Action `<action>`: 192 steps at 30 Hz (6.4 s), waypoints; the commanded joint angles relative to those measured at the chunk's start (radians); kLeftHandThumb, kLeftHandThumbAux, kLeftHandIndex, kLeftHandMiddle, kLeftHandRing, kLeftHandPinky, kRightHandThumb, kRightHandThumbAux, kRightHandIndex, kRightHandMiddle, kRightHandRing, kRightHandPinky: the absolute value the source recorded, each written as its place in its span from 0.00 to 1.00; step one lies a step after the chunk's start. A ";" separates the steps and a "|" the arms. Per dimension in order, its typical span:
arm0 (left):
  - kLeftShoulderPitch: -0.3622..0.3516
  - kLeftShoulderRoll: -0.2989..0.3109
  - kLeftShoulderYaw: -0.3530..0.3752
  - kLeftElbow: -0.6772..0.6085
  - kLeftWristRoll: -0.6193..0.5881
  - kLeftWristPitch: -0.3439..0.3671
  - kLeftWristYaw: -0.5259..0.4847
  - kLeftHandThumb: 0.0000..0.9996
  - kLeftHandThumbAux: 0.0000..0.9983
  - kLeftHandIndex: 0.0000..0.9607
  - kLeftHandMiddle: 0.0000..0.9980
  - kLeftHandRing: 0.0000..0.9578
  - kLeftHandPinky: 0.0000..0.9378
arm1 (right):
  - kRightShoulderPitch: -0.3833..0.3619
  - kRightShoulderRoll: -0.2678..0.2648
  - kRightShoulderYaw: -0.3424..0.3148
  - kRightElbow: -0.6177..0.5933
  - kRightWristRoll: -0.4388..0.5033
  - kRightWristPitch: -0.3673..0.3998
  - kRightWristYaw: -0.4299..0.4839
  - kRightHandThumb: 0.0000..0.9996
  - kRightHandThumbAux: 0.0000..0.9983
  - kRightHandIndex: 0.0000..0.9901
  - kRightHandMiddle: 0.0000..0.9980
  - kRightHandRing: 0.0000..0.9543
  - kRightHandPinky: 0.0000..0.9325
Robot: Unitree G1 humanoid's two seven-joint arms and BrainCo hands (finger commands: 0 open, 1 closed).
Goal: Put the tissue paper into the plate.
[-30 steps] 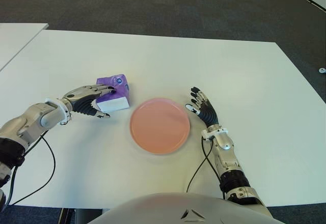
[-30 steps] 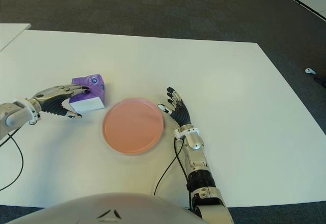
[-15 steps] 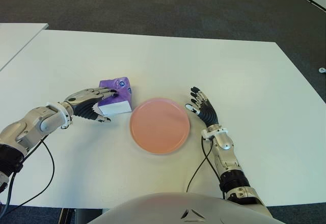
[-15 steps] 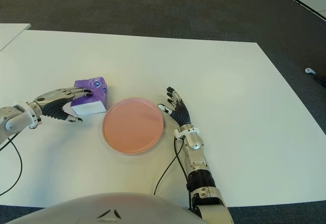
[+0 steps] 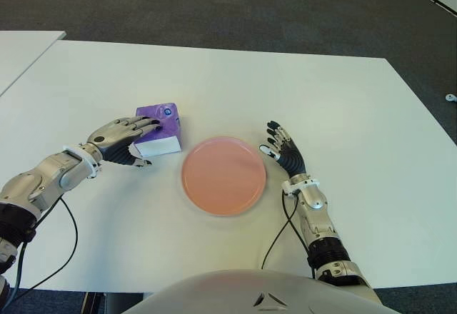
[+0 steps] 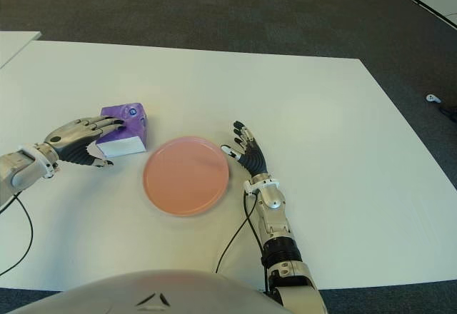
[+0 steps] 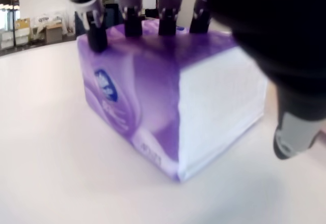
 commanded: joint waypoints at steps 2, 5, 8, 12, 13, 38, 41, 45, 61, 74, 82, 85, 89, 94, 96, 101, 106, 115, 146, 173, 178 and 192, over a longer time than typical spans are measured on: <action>0.056 -0.013 0.064 -0.078 0.075 0.016 0.103 0.12 0.56 0.00 0.00 0.00 0.01 | 0.132 0.013 0.020 0.176 -0.014 0.146 0.010 0.03 0.65 0.00 0.00 0.00 0.00; 0.051 -0.032 0.081 -0.082 0.147 0.028 0.229 0.11 0.56 0.00 0.00 0.00 0.01 | 0.131 0.014 0.021 0.177 -0.014 0.147 0.010 0.02 0.64 0.00 0.00 0.00 0.00; 0.044 -0.048 0.089 -0.082 0.201 0.053 0.311 0.10 0.55 0.00 0.00 0.00 0.00 | 0.130 0.013 0.021 0.180 -0.015 0.145 0.010 0.03 0.64 0.00 0.00 0.00 0.00; 0.015 -0.071 0.096 -0.088 0.261 0.097 0.392 0.10 0.54 0.00 0.00 0.00 0.00 | 0.129 0.013 0.021 0.185 -0.015 0.142 0.011 0.03 0.64 0.00 0.00 0.00 0.00; 0.011 -0.075 0.100 -0.099 0.270 0.109 0.400 0.10 0.54 0.00 0.00 0.00 0.00 | 0.129 0.013 0.021 0.186 -0.015 0.142 0.010 0.03 0.64 0.00 0.00 0.00 0.00; 0.025 -0.100 0.182 -0.216 0.268 0.114 0.509 0.14 0.44 0.00 0.00 0.00 0.00 | 0.138 0.012 0.026 0.188 -0.019 0.134 0.017 0.03 0.64 0.00 0.00 0.00 0.00; 0.011 -0.111 0.171 -0.192 0.253 0.088 0.490 0.14 0.43 0.00 0.00 0.00 0.00 | 0.139 0.012 0.027 0.188 -0.020 0.136 0.017 0.03 0.64 0.00 0.00 0.00 0.00; -0.038 -0.139 0.124 -0.100 0.268 0.061 0.485 0.16 0.42 0.00 0.00 0.00 0.00 | 0.138 0.013 0.028 0.192 -0.021 0.135 0.016 0.03 0.64 0.00 0.00 0.00 0.00; -0.064 -0.073 0.090 -0.053 0.052 0.053 -0.107 0.17 0.24 0.00 0.00 0.00 0.00 | 0.136 0.010 0.022 0.199 -0.020 0.139 0.014 0.04 0.64 0.00 0.00 0.00 0.00; -0.091 -0.080 0.091 -0.028 0.032 0.096 -0.278 0.29 0.09 0.00 0.00 0.00 0.00 | 0.132 0.005 0.028 0.199 -0.022 0.138 0.027 0.01 0.65 0.00 0.00 0.00 0.00; -0.111 -0.094 0.080 0.011 0.064 0.103 -0.247 0.33 0.07 0.00 0.00 0.00 0.00 | 0.131 0.005 0.030 0.195 -0.019 0.146 0.034 0.00 0.65 0.00 0.00 0.00 0.00; -0.123 -0.102 0.073 0.037 0.083 0.105 -0.214 0.35 0.07 0.00 0.00 0.00 0.00 | 0.130 0.005 0.029 0.196 -0.017 0.149 0.035 0.00 0.65 0.00 0.00 0.00 0.00; -0.139 -0.110 0.064 0.067 0.103 0.104 -0.185 0.36 0.07 0.00 0.00 0.00 0.00 | 0.128 0.006 0.027 0.199 -0.016 0.153 0.033 0.00 0.65 0.00 0.00 0.00 0.00; -0.153 -0.117 0.054 0.098 0.128 0.095 -0.140 0.36 0.07 0.00 0.00 0.00 0.00 | 0.129 0.008 0.026 0.198 -0.016 0.155 0.031 0.01 0.65 0.00 0.00 0.00 0.00; -0.158 -0.118 0.048 0.111 0.141 0.089 -0.114 0.35 0.07 0.00 0.00 0.00 0.00 | 0.130 0.008 0.027 0.197 -0.016 0.154 0.032 0.01 0.66 0.00 0.00 0.00 0.00; -0.168 -0.118 0.034 0.137 0.167 0.078 -0.058 0.33 0.07 0.00 0.00 0.00 0.00 | 0.133 0.007 0.028 0.195 -0.014 0.154 0.039 0.00 0.66 0.00 0.00 0.00 0.00; -0.192 -0.119 0.021 0.178 0.203 0.074 0.023 0.31 0.06 0.00 0.00 0.00 0.00 | 0.134 0.006 0.030 0.194 -0.011 0.157 0.051 0.00 0.66 0.00 0.00 0.00 0.00; -0.205 -0.118 0.010 0.207 0.245 0.054 0.168 0.29 0.06 0.00 0.00 0.00 0.00 | 0.139 0.001 0.033 0.190 -0.008 0.159 0.064 0.00 0.67 0.00 0.00 0.00 0.00; -0.208 -0.138 -0.022 0.244 0.226 -0.005 0.220 0.28 0.07 0.00 0.00 0.00 0.00 | 0.144 -0.009 0.033 0.197 -0.007 0.158 0.085 0.00 0.66 0.00 0.00 0.00 0.00; -0.265 -0.187 -0.095 0.349 0.248 0.009 0.215 0.29 0.06 0.00 0.00 0.00 0.00 | 0.146 -0.017 0.038 0.195 -0.013 0.160 0.085 0.00 0.65 0.00 0.00 0.00 0.00; -0.295 -0.210 -0.117 0.416 0.262 0.014 0.246 0.28 0.07 0.00 0.00 0.00 0.00 | 0.146 -0.017 0.038 0.195 -0.011 0.162 0.087 0.00 0.66 0.00 0.00 0.00 0.00; -0.376 -0.244 -0.192 0.568 0.304 0.029 0.354 0.26 0.07 0.00 0.00 0.00 0.00 | 0.156 -0.018 0.036 0.183 -0.007 0.164 0.088 0.00 0.66 0.00 0.00 0.00 0.00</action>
